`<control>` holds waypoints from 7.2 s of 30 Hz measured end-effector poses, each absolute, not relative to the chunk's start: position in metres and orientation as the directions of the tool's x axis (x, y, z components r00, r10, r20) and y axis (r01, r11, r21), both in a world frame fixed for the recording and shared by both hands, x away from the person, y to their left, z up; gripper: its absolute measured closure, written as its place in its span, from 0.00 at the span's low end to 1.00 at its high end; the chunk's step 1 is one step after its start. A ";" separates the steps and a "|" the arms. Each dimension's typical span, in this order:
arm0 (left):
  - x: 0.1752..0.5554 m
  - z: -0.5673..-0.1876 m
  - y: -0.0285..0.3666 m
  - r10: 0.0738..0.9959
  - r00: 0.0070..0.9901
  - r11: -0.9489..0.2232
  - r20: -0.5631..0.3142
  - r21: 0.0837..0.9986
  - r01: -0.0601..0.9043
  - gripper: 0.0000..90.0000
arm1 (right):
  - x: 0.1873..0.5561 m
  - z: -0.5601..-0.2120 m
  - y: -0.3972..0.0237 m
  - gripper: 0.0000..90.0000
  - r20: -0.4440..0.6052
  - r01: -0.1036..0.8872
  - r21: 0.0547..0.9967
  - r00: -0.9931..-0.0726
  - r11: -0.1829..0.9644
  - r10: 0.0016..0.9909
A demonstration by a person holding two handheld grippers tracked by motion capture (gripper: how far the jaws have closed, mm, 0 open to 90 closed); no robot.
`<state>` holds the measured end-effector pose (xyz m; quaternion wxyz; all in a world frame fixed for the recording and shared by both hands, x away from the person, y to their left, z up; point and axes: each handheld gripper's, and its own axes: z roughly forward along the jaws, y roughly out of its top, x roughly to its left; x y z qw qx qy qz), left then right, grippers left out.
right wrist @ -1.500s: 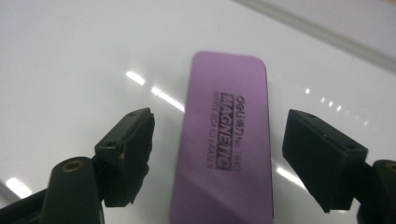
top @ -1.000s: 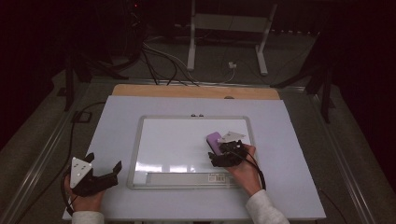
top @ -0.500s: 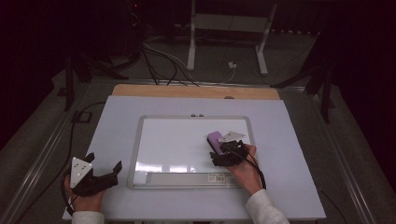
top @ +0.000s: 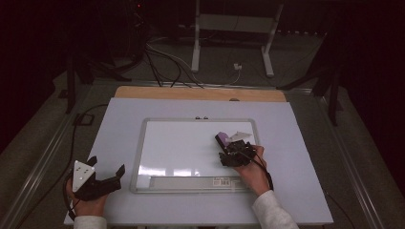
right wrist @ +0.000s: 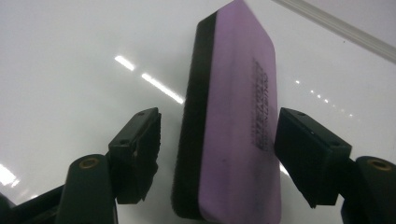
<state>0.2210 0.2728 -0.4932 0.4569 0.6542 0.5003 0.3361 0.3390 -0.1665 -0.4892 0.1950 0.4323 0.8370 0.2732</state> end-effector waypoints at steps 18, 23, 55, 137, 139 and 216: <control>0.221 -0.493 0.273 0.962 0.271 -0.081 -0.017 0.935 0.346 0.01 | 0.337 -0.488 -0.168 0.70 -0.107 0.605 0.663 -0.507 0.441 0.856; 0.221 -0.493 0.273 0.962 0.272 -0.082 -0.017 0.934 0.347 0.01 | 0.334 -0.475 -0.167 0.70 -0.114 0.570 0.706 -0.494 0.420 0.862; 0.221 -0.493 0.273 0.962 0.272 -0.082 -0.016 0.934 0.347 0.01 | 0.359 -0.454 -0.194 0.70 -0.056 0.601 0.756 -0.337 0.260 0.940; 0.221 -0.493 0.273 0.962 0.273 -0.083 -0.017 0.934 0.348 0.01 | 0.389 -0.490 -0.234 0.70 -0.026 0.734 0.672 -0.109 0.098 0.994; 0.221 -0.493 0.273 0.962 0.273 -0.084 -0.016 0.933 0.349 0.01 | 0.389 -0.490 -0.232 0.70 -0.031 0.734 0.673 -0.104 0.098 0.994; 0.220 -0.488 0.272 0.958 0.286 -0.069 -0.024 0.948 0.312 0.01 | 0.249 -0.481 -0.323 0.00 0.061 0.349 0.933 -0.394 0.088 0.917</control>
